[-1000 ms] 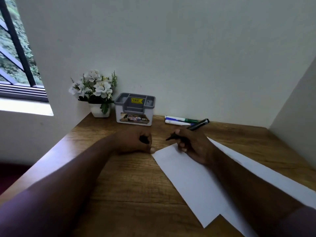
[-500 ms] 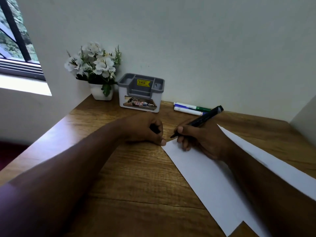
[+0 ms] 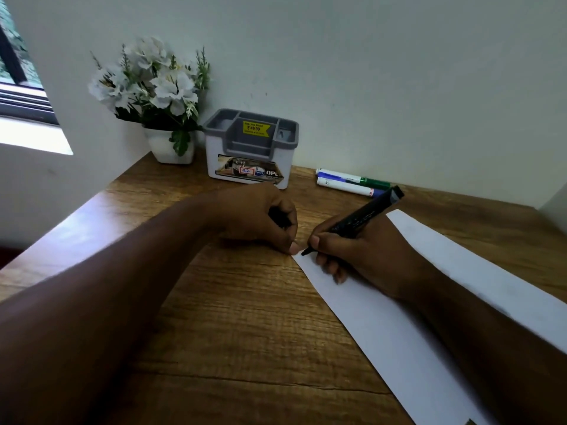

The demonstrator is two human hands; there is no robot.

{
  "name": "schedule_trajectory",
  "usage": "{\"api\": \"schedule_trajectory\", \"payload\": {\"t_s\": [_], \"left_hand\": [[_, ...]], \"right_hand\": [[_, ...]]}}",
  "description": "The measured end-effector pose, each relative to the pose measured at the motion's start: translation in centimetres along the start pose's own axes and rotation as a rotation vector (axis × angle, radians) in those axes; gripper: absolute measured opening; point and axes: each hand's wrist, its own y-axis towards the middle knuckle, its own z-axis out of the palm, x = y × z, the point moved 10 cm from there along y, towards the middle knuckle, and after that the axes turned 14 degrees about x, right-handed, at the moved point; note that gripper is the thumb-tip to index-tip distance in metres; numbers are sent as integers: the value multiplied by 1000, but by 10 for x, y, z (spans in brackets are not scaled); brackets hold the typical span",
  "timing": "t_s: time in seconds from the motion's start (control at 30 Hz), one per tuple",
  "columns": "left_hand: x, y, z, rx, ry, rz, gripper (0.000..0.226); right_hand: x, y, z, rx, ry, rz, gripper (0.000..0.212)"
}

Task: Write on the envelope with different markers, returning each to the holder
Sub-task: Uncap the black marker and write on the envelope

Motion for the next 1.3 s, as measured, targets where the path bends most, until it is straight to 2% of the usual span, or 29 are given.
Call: {"api": "schedule_trajectory", "payload": {"t_s": [0.2, 0.43, 0.57, 0.97, 1.13, 1.3], "left_hand": [[1, 3, -1, 4, 15, -3, 12], [1, 3, 0, 11, -5, -12, 12], [2, 3, 0, 6, -2, -26, 12], [1, 3, 1, 28, 20, -47, 12], [0, 3, 2, 22, 27, -48, 13], [-1, 4, 2, 33, 52, -63, 12]], "right_hand": [[1, 2, 2, -7, -30, 6, 9], [2, 0, 8, 58, -40, 38, 8], [6, -1, 2, 7, -56, 22, 9], [9, -4, 4, -10, -70, 30, 8], [11, -8, -6, -99, -47, 1, 9], [9, -6, -1, -67, -98, 29, 8]]}}
